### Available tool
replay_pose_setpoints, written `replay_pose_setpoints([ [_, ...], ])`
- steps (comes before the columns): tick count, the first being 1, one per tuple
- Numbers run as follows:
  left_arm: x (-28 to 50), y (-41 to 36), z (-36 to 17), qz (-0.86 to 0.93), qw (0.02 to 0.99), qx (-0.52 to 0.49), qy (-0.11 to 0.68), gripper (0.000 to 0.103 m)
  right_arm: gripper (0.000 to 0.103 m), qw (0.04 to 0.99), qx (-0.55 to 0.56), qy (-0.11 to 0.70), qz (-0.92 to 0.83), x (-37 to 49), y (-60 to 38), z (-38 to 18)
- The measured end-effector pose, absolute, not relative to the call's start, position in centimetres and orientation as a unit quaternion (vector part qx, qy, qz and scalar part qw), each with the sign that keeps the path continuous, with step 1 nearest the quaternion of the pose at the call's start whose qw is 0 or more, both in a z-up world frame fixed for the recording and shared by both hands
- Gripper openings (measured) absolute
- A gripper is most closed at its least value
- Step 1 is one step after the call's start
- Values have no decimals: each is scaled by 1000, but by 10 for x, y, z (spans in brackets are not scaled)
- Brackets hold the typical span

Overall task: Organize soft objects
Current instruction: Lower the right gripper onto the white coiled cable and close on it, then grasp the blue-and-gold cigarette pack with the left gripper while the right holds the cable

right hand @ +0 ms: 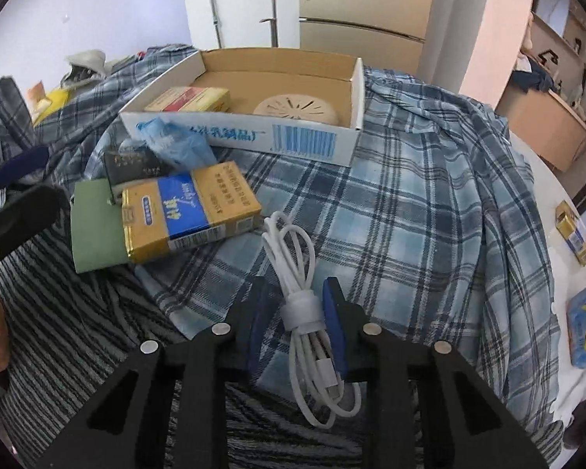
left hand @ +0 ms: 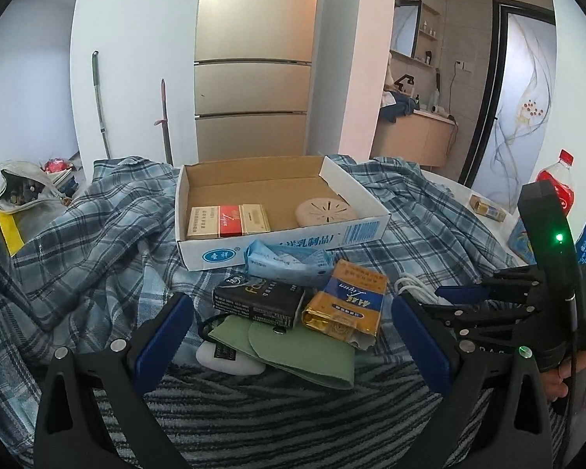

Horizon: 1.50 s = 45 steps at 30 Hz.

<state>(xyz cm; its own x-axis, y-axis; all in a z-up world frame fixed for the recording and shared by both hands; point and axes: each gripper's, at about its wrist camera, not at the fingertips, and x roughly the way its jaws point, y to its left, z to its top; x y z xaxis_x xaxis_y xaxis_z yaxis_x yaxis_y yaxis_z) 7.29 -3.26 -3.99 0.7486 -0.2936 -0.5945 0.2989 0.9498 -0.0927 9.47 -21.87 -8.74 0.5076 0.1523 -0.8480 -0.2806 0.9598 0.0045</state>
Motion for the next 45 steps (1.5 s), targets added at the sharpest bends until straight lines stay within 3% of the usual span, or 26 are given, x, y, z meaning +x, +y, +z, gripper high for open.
replay_pose_setpoints([
  [9, 73, -32, -38, -169, 932, 3, 322, 103, 19, 866, -62, 481, 125, 97, -218, -89],
  [12, 69, -42, -34, -180, 928, 30, 325, 91, 19, 887, -41, 440, 130, 87, -227, -74],
  [17, 65, -61, -28, -212, 920, 84, 320, 90, 19, 919, 2, 370, 139, 73, -243, -50],
  [20, 70, -66, -24, -237, 910, 90, 329, 78, 19, 935, 14, 327, 136, 65, -248, -37],
  [27, 104, -80, -34, -291, 871, 114, 378, 78, 19, 965, 36, 224, 134, 46, -254, -12],
  [45, 138, -91, -73, -337, 825, 85, 445, 78, 19, 953, 45, 269, 132, 59, -258, -26],
])
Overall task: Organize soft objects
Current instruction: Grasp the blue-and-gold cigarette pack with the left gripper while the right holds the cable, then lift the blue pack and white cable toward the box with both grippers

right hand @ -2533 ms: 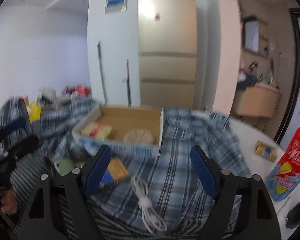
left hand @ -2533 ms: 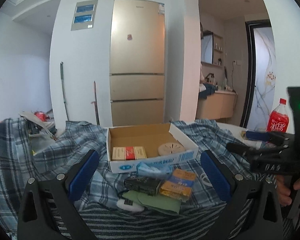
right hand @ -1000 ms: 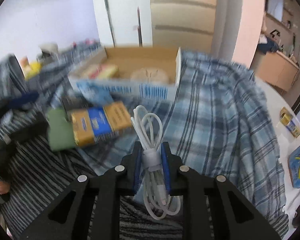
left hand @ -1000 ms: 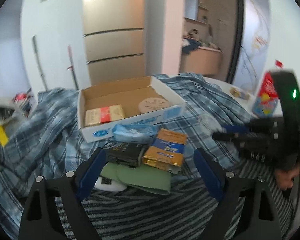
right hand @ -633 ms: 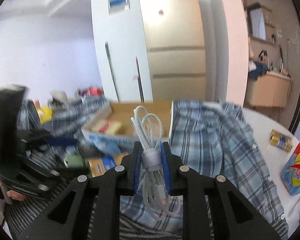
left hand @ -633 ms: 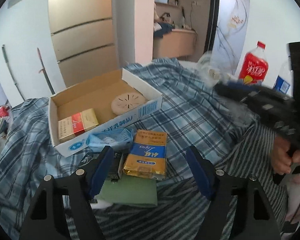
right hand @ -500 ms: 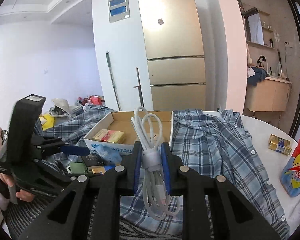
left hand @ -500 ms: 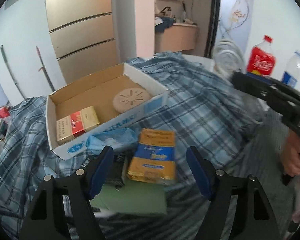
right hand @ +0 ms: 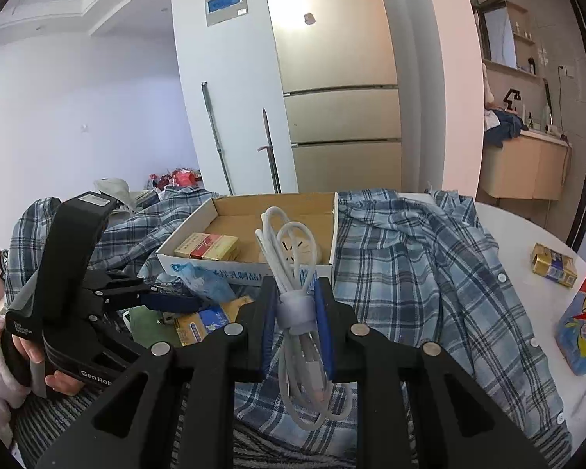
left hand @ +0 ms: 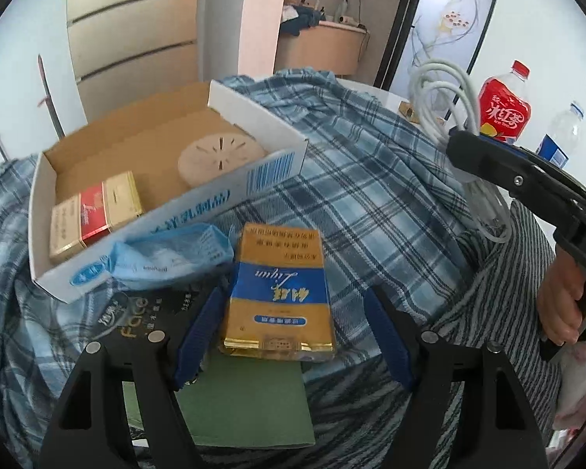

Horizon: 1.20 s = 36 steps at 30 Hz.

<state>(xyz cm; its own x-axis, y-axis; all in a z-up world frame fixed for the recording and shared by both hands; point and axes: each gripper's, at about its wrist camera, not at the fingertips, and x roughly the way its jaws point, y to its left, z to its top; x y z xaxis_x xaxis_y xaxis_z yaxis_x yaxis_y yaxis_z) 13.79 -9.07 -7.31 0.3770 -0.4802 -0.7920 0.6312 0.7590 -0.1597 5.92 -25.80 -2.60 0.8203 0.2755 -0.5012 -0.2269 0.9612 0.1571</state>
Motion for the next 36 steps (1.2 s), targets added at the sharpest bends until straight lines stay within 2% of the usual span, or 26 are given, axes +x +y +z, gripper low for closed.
replay_pose_setpoints([
  [9, 138, -97, -83, -307, 830, 109, 454, 78, 19, 950, 41, 282, 129, 60, -255, -30],
  [11, 135, -97, -82, -303, 834, 115, 446, 74, 19, 951, 39, 278, 127, 59, -253, -29],
  [13, 134, -99, -84, -304, 833, 122, 446, 58, 19, 952, 35, 277, 128, 58, -252, -28],
  [15, 134, -99, -85, -299, 835, 129, 444, 57, 19, 951, 32, 279, 128, 59, -251, -29],
  [19, 119, -94, -72, -303, 857, 132, 396, 53, 19, 952, 35, 277, 126, 58, -252, -29],
  [26, 86, -76, -44, -277, 910, 125, 280, 53, 19, 962, 38, 256, 85, 51, -257, -25],
  [36, 64, -52, -20, -255, 944, 81, 193, 53, 19, 962, 32, 255, 92, 53, -256, -23],
])
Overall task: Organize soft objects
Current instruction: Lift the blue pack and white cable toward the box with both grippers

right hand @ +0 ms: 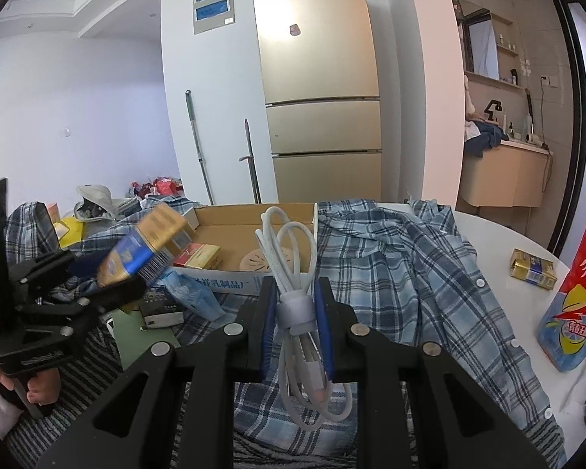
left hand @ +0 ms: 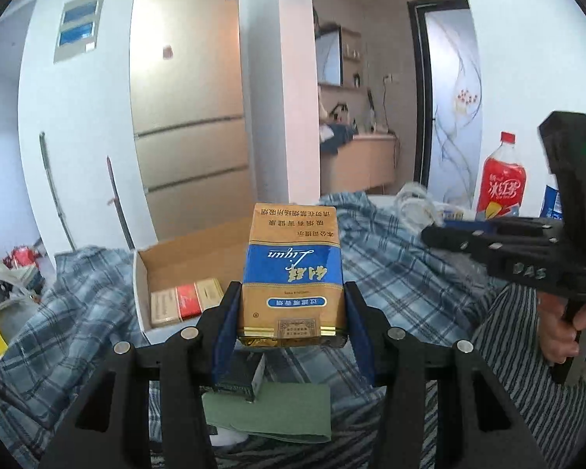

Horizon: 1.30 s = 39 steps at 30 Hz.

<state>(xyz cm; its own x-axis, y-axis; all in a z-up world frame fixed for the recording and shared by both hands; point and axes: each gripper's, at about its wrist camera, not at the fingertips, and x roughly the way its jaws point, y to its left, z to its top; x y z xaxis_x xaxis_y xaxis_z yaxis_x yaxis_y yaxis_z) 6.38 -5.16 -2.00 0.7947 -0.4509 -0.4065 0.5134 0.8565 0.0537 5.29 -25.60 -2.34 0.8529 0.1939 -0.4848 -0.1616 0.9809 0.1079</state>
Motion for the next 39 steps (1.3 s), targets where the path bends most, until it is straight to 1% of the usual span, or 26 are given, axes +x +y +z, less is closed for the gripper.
replay_pose_setpoints([
  [11, 55, -39, -9, -208, 965, 57, 148, 53, 19, 962, 35, 255, 91, 54, -258, -24],
  [14, 47, -41, -5, -190, 970, 69, 132, 53, 19, 963, 37, 255, 82, 53, -260, -25],
  [16, 37, -45, 2, -176, 974, 87, 112, 53, 19, 964, 37, 253, 78, 52, -260, -24],
  [20, 24, -48, 23, -160, 979, 86, 93, 53, 19, 968, 18, 245, 59, 49, -254, -15],
  [24, 8, -54, 47, -124, 985, 109, 53, 53, 19, 977, 7, 210, 44, 35, -246, 13],
  [28, 10, -49, 77, -111, 989, 88, 48, 53, 19, 982, -5, 180, 46, 34, -237, 47],
  [34, 30, -38, 122, -72, 995, 58, 35, 53, 19, 987, -4, 149, 55, 57, -226, 95],
  [36, 43, -36, 135, -59, 996, 59, 42, 53, 19, 990, -9, 128, 57, 63, -219, 110],
  [39, 58, -28, 148, -60, 996, 34, 50, 53, 19, 993, -9, 102, 64, 77, -209, 133],
])
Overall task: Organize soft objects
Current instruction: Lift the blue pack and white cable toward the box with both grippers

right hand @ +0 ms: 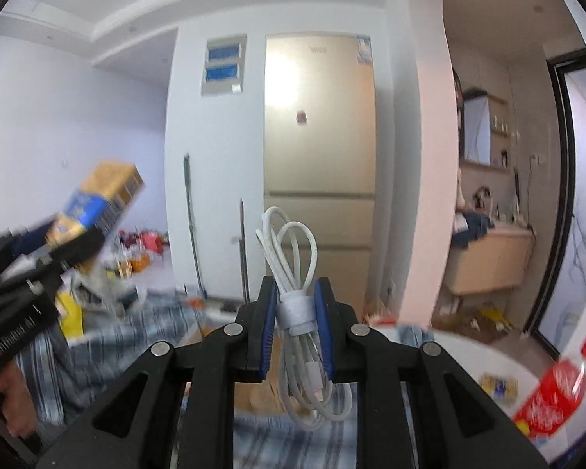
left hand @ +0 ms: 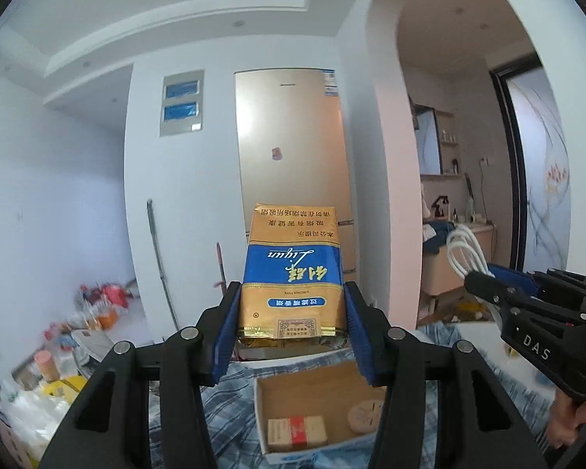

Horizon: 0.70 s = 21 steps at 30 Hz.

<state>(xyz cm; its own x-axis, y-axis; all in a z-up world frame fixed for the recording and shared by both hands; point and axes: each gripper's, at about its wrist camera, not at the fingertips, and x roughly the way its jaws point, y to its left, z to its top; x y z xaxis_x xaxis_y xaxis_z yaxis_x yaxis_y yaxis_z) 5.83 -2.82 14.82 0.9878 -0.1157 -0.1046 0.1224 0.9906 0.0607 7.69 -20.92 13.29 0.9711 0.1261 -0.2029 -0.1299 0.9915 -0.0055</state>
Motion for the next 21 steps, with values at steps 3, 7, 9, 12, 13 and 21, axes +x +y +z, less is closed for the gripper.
replay_pose_setpoints([
  [3, 74, -24, 159, -52, 997, 21, 44, 53, 19, 994, 4, 81, 67, 95, -201, 153],
  [7, 100, -22, 168, -54, 997, 4, 46, 53, 19, 994, 15, 73, 74, 121, -193, 163],
  [9, 112, -24, 167, -57, 997, 13, 49, 53, 19, 993, 24, 79, 84, 133, -194, 162],
  [12, 135, -25, 155, -55, 996, 22, 71, 53, 19, 992, 28, 87, 83, 148, -195, 151],
  [13, 141, -25, 151, -54, 995, 23, 78, 53, 19, 992, 26, 91, 80, 153, -195, 145],
  [21, 215, -21, 88, -60, 980, 6, 190, 54, 19, 968, 70, 211, 116, 209, -192, 69],
])
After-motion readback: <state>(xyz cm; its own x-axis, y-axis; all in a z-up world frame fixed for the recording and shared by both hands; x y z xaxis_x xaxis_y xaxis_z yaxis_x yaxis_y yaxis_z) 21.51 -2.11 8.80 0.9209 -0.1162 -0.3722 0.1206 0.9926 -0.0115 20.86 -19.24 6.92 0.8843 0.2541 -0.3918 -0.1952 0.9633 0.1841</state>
